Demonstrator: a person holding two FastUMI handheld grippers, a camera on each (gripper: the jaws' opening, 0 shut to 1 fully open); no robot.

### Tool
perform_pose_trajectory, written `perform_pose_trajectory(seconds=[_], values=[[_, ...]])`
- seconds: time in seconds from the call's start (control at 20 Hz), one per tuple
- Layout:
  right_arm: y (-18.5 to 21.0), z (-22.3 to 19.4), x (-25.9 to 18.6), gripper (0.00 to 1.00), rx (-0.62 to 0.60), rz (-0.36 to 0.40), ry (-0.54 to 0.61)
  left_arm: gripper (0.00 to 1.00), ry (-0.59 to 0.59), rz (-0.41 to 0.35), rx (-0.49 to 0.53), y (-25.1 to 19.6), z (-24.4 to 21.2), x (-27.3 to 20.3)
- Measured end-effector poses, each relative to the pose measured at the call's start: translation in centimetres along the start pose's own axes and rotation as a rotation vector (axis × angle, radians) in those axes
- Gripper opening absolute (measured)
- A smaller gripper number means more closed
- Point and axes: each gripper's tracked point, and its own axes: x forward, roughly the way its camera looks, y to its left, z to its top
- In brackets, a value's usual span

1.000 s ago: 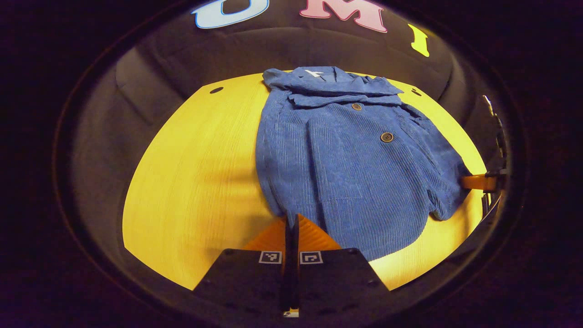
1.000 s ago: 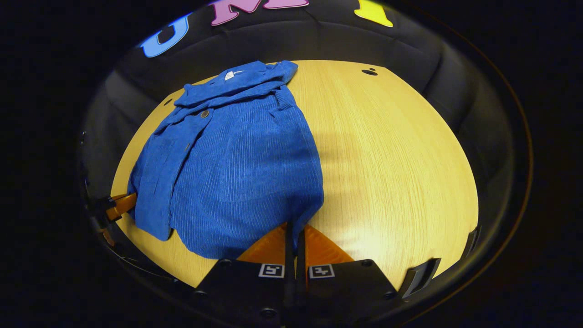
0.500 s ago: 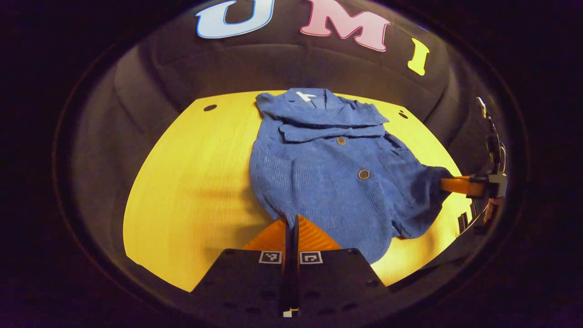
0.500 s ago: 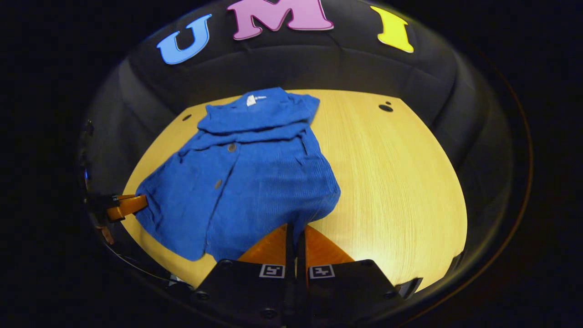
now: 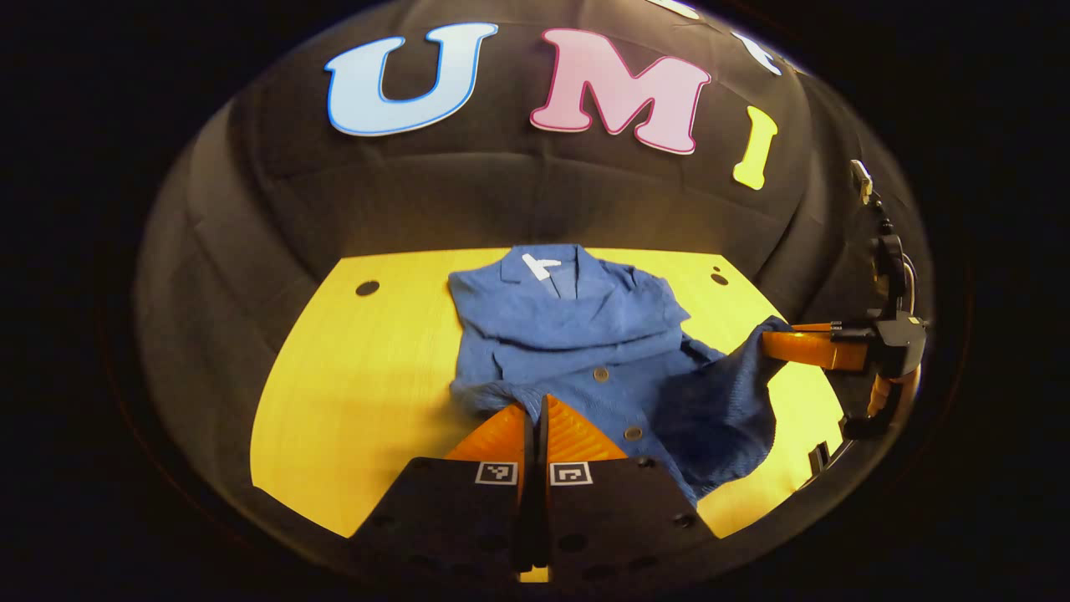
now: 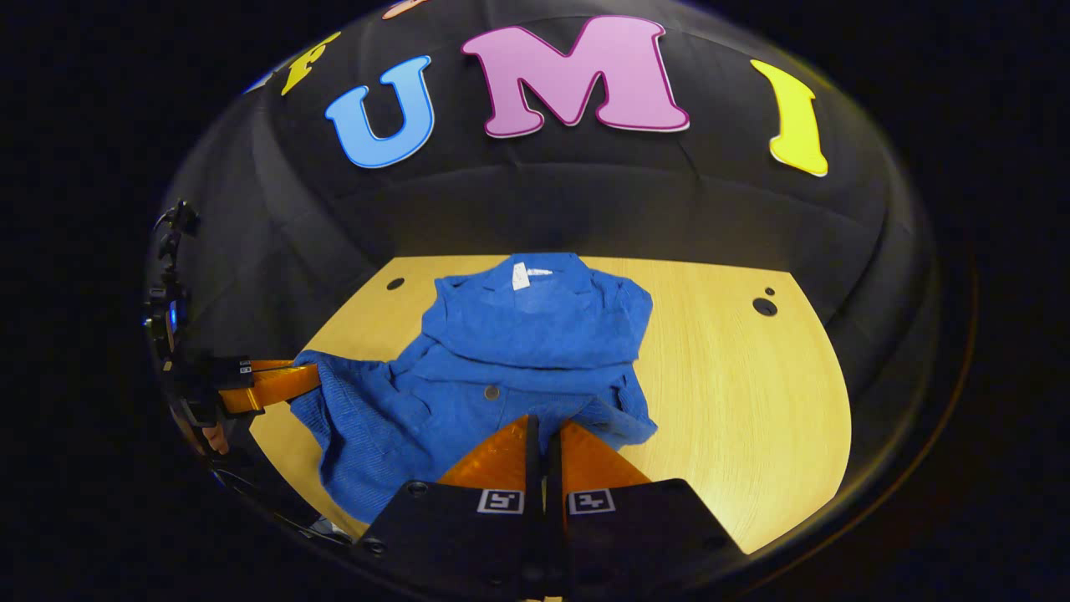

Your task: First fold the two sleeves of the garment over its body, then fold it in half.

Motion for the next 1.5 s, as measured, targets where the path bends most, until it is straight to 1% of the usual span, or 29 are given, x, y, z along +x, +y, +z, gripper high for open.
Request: perform_pose_trajectory(seconds=[0.1, 0.25, 0.4, 0.5, 0.65, 0.8, 0.85, 0.9, 1.0, 1.1, 1.25, 1.3, 1.35, 1.4, 1.45, 1.5], values=[[-0.4, 2.5, 1.5, 0.04, -0.008, 0.007, -0.029, 0.00, -0.044, 0.009, 0.012, 0.3, 3.3, 0.7], [-1.4, 6.7, 3.7, 0.05, -0.031, 0.001, -0.065, 0.00, -0.091, 0.014, 0.005, 1.0, 7.7, 3.1], [-2.2, 11.4, 6.4, 0.05, -0.014, 0.016, -0.119, 0.00, -0.142, 0.042, 0.005, 2.1, 11.9, 5.9], [-3.6, 14.0, 9.0, 0.05, -0.030, 0.000, -0.153, 0.00, -0.167, 0.053, -0.020, 2.8, 14.4, 8.5], [-5.9, 16.7, 13.3, 0.05, -0.039, -0.042, -0.181, 0.00, -0.196, 0.065, -0.074, 4.7, 17.1, 13.3], [-9.2, 17.5, 17.7, 0.04, -0.027, -0.107, -0.195, 0.00, -0.224, 0.111, -0.112, 7.4, 18.6, 19.0], [-10.3, 17.4, 19.2, 0.04, -0.009, -0.127, -0.197, 0.00, -0.250, 0.132, -0.109, 8.2, 19.2, 20.6], [-11.4, 17.1, 20.6, 0.05, 0.008, -0.149, -0.197, 0.00, -0.304, 0.149, -0.104, 9.3, 20.2, 22.4], [-13.7, 16.2, 23.6, 0.05, 0.015, -0.202, -0.193, 0.00, -0.308, 0.173, -0.067, 10.6, 19.9, 25.4], [-15.4, 15.3, 26.4, 0.05, 0.004, -0.240, -0.192, 0.00, -0.300, 0.177, -0.025, 11.3, 19.1, 28.6], [-16.6, 13.5, 29.7, 0.06, -0.017, -0.274, -0.167, 0.00, -0.304, 0.170, -0.009, 11.8, 18.3, 32.2], [-16.9, 13.0, 30.3, 0.07, -0.020, -0.285, -0.156, 0.00, -0.291, 0.149, 0.000, 11.6, 17.8, 33.2], [-16.9, 12.6, 30.7, 0.18, -0.024, -0.287, -0.147, 0.06, -0.267, 0.126, 0.010, 11.0, 17.1, 34.1], [-16.9, 12.1, 30.8, 0.23, -0.037, -0.298, -0.132, 0.33, -0.228, 0.112, 0.017, 10.6, 16.3, 34.3], [-16.6, 11.7, 30.5, 0.49, -0.050, -0.306, -0.124, 0.60, -0.178, 0.133, 0.019, 10.5, 15.0, 33.6], [-16.7, 11.8, 30.1, 0.74, -0.061, -0.313, -0.136, 0.87, -0.195, 0.176, 0.037, 10.6, 15.6, 33.3]])
